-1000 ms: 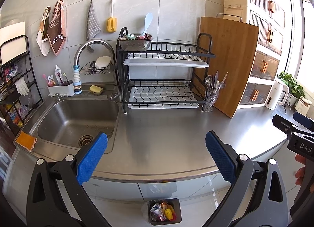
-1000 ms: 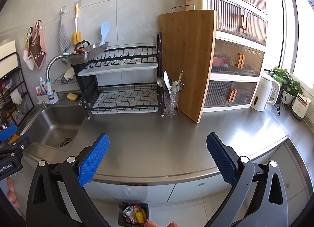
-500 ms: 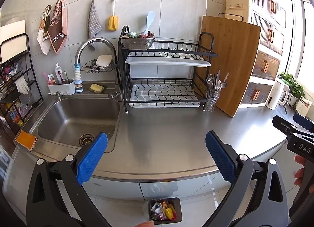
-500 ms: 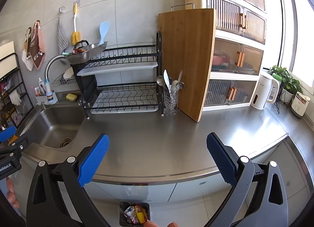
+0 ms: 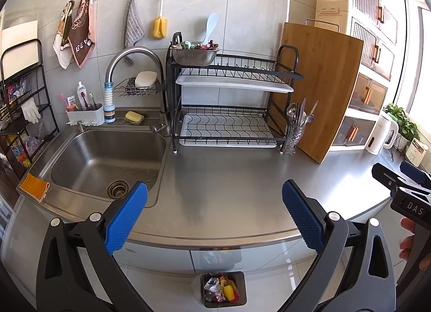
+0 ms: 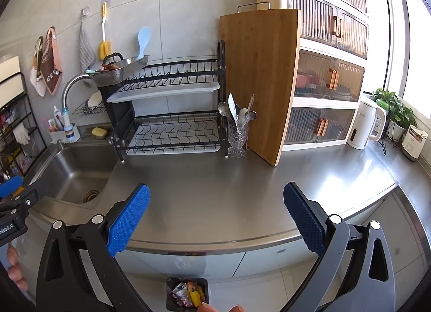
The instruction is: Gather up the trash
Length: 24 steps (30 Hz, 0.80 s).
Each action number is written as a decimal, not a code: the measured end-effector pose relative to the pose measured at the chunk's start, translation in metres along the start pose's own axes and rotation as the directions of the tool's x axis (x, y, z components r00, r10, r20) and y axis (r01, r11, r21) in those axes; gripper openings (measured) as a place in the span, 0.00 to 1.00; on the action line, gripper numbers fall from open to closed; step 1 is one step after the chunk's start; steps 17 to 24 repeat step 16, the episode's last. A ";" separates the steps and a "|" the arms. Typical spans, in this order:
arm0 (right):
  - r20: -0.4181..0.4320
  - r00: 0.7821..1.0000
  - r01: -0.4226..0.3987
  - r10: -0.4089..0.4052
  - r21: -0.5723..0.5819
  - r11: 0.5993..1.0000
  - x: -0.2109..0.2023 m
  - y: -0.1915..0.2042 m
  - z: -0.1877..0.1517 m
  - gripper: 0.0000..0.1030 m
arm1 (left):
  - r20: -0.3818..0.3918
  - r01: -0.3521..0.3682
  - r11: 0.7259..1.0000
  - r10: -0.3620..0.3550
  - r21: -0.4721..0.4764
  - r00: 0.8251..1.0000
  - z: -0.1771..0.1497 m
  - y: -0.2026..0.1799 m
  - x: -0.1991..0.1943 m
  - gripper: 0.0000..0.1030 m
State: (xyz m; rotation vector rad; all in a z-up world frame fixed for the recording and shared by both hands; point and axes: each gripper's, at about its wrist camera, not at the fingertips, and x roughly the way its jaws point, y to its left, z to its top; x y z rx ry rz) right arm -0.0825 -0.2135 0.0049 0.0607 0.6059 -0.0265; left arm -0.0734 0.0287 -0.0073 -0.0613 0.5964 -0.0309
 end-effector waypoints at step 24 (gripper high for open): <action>0.003 1.000 -0.002 0.002 -0.006 1.000 0.001 0.004 0.002 0.97 | -0.023 0.008 1.000 -0.008 -0.002 1.000 0.000 0.002 0.004 0.92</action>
